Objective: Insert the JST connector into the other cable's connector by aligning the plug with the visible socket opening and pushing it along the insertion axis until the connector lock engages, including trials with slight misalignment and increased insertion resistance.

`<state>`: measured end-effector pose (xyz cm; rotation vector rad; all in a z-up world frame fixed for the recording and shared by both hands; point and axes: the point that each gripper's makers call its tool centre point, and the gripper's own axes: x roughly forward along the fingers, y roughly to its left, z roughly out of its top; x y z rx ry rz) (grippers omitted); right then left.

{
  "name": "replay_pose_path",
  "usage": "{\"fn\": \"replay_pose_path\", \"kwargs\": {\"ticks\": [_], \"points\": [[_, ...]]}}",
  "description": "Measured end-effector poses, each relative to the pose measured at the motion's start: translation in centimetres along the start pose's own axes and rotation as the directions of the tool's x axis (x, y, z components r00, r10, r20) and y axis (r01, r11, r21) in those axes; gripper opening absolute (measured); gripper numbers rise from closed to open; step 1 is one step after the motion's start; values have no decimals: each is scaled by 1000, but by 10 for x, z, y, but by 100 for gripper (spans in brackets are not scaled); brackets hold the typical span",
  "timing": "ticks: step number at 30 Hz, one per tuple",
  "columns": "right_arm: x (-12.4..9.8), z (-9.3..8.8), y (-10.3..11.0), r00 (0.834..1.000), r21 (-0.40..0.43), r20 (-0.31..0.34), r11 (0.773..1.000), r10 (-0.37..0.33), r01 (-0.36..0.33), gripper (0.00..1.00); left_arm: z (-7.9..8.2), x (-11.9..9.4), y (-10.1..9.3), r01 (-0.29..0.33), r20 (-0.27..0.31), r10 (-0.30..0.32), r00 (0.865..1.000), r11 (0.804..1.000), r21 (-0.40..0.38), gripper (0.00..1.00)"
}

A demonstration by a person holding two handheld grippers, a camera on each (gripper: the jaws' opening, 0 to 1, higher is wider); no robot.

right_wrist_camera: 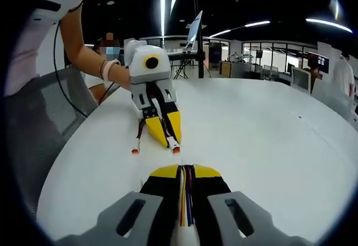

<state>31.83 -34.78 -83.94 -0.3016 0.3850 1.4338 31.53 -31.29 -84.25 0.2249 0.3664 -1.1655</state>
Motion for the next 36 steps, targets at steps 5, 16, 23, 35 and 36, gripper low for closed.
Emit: {"fn": "replay_pose_path", "kwargs": {"ticks": [5, 16, 23, 35, 36], "points": [[-3, 0, 3, 1000, 4, 0, 1000, 14, -14, 4, 1, 2, -2, 18, -1, -18, 1000, 1000, -23, 0], [-12, 11, 14, 998, -40, -18, 997, 65, -66, 4, 19, 4, -6, 67, -53, -65, 996, 997, 29, 0], [-18, 25, 18, 996, -71, -13, 993, 92, -92, 4, 36, 1, -9, 95, -34, -93, 995, 995, 37, 0], [-14, 30, 16, 994, -98, -15, 989, 106, -107, 4, 40, -4, -15, 91, -56, -88, 995, 994, 61, 0], [-13, 31, 17, 994, -97, -16, 989, 108, -109, 4, 41, -4, -14, 90, -55, -86, 995, 994, 63, 0]]}}
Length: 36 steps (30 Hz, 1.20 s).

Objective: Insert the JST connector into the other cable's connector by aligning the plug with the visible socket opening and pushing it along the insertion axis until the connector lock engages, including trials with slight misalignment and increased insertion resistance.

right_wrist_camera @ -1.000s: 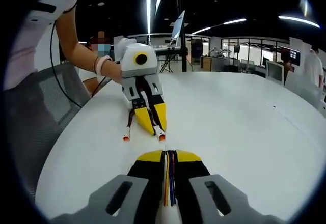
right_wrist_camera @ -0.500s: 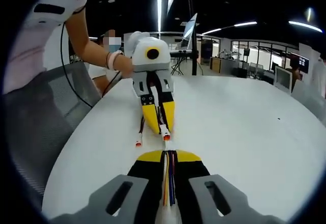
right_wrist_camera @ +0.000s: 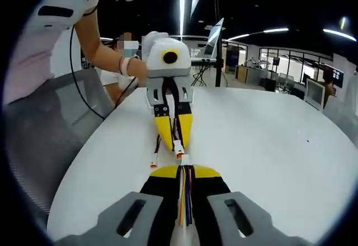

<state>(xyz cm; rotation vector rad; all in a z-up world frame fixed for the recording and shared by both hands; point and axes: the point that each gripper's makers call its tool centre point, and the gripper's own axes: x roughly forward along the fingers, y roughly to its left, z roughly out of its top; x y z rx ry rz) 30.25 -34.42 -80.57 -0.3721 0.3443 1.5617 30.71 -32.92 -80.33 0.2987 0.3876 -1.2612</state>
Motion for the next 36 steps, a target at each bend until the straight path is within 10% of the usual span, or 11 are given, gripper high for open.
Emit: {"fn": "replay_pose_path", "kwargs": {"ticks": [36], "points": [[-1, 9, 16, 997, -29, 19, 996, 81, -81, 4, 10, -2, -16, 88, -2, -88, 996, 993, 85, 0]]}}
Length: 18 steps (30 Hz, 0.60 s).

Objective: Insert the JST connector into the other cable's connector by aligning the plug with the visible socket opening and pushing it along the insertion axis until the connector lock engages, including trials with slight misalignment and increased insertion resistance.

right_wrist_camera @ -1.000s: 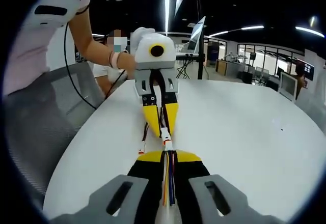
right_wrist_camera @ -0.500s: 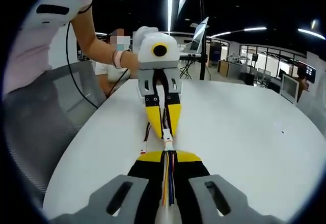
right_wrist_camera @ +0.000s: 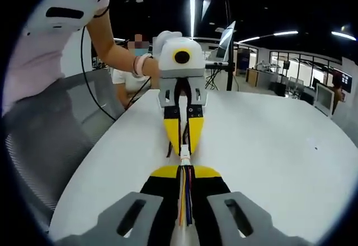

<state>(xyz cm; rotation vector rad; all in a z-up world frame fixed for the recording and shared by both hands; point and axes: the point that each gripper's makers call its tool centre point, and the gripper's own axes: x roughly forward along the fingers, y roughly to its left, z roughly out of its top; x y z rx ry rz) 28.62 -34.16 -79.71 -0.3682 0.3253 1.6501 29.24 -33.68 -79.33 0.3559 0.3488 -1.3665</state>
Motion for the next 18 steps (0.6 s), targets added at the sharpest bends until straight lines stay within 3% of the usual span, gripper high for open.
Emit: {"fn": "replay_pose_path", "kwargs": {"ticks": [18], "points": [[-4, 7, 0, 999, 12, 34, 1000, 5, -5, 3, 6, -1, 1, 3, 9, -3, 1000, 1000, -10, 0]]}}
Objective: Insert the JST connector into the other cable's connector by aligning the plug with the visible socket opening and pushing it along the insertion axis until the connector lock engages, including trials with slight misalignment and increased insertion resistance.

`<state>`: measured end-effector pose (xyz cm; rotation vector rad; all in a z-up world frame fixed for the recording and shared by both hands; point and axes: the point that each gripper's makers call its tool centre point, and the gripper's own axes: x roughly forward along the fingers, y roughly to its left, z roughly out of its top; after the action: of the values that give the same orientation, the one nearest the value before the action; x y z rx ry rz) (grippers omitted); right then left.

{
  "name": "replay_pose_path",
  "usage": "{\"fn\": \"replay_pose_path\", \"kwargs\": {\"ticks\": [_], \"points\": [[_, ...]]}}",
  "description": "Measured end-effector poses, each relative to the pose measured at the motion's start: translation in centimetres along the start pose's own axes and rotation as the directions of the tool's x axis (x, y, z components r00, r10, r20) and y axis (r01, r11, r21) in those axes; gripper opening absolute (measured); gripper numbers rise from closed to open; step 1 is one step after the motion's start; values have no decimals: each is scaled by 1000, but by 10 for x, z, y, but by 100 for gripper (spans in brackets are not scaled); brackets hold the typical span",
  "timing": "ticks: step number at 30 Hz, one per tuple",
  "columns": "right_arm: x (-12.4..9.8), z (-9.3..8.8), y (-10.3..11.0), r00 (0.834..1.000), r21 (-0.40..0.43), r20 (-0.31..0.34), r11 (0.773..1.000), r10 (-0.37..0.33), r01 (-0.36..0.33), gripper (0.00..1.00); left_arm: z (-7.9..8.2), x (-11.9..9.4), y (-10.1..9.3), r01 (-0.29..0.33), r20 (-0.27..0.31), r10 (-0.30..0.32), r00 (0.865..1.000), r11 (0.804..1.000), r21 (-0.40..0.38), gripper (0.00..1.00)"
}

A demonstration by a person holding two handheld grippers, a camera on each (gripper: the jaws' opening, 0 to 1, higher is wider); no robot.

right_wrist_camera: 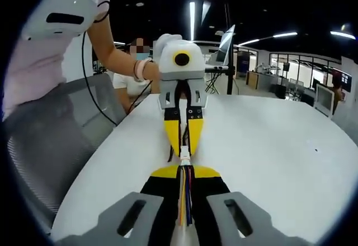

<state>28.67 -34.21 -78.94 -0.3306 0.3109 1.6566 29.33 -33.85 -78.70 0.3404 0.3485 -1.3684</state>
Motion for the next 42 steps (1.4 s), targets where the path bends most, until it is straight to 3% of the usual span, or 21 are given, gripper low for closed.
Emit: {"fn": "replay_pose_path", "kwargs": {"ticks": [14, 22, 42], "points": [[6, -9, -11, 999, -2, -22, 1000, -25, 25, 3, -11, 5, 14, -20, -12, 20, 1000, 1000, -3, 0], [15, -28, -18, 997, -11, -67, 999, -34, 33, 3, -30, 16, 21, -18, -61, 18, 998, 1000, 8, 0], [24, -43, -25, 996, 20, -73, 999, -44, 46, 4, -48, 21, 25, -43, -83, 43, 996, 999, -1, 0]]}}
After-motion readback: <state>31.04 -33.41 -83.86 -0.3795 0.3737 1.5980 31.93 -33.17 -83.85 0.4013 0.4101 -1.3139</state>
